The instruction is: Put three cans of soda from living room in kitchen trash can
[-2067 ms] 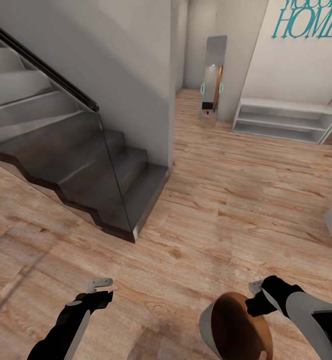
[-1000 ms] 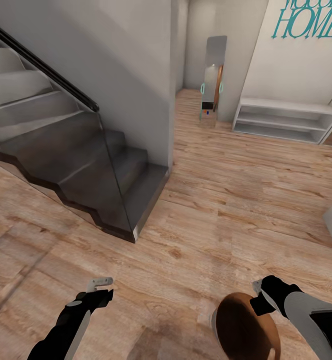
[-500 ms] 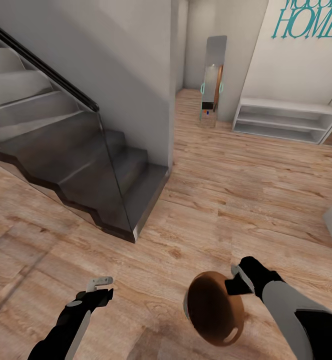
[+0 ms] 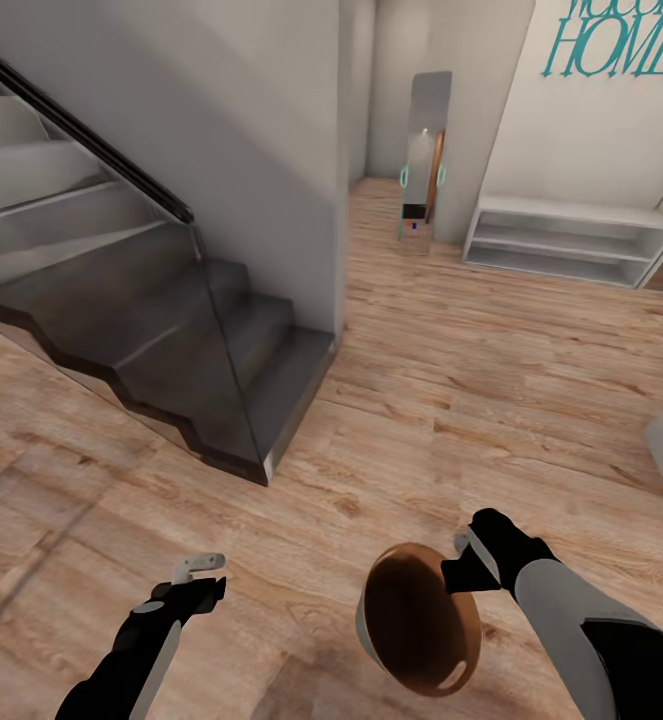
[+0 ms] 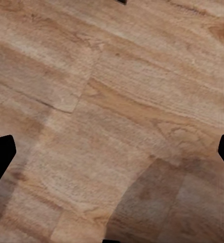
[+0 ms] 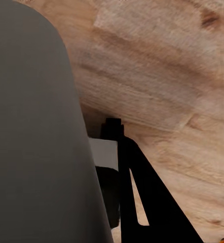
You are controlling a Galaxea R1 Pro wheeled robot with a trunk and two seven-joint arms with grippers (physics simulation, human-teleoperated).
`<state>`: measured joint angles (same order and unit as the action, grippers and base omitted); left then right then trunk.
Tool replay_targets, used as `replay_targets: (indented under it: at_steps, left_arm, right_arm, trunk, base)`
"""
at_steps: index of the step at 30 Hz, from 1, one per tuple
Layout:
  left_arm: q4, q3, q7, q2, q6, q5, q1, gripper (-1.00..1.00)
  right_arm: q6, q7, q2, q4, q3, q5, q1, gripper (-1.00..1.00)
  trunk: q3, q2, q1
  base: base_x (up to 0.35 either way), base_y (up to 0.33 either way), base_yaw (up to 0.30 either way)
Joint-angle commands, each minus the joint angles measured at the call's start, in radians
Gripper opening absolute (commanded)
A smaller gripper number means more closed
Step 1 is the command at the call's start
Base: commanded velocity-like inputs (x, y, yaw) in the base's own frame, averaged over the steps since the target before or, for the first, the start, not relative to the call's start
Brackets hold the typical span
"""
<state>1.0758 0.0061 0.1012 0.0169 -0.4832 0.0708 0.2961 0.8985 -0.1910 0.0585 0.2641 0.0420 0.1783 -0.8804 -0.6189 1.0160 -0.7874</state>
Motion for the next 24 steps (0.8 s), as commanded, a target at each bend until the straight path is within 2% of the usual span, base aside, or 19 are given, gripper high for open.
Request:
replay_targets:
  at_steps: [1, 15, 24]
  left_arm:
    - [0.000, 0.000, 0.000, 0.000, 0.000, 0.000, 0.000, 1.00]
    - [-0.001, 0.000, -0.001, 0.000, 0.000, -0.002, 0.000, 1.00]
    - [-0.001, 0.000, -0.003, 0.000, 0.000, 0.000, 0.000, 1.00]
  right_arm:
    - [0.001, 0.001, -0.002, 0.000, 0.001, -0.010, 0.000, -1.00]
    - [-0.001, 0.000, -0.002, 0.003, 0.004, -0.009, 0.000, -1.00]
    - [-0.001, -0.006, -0.003, 0.005, 0.003, -0.010, 0.000, -1.00]
  trunk:
    - [0.000, 0.000, 0.000]
    - [0.000, 0.000, 0.000]
    - [0.000, 0.000, 0.000]
  base:
    - [-0.015, -0.215, 0.000]
    - [-0.091, -0.262, 0.000]
    - [-0.120, -0.042, 0.000]
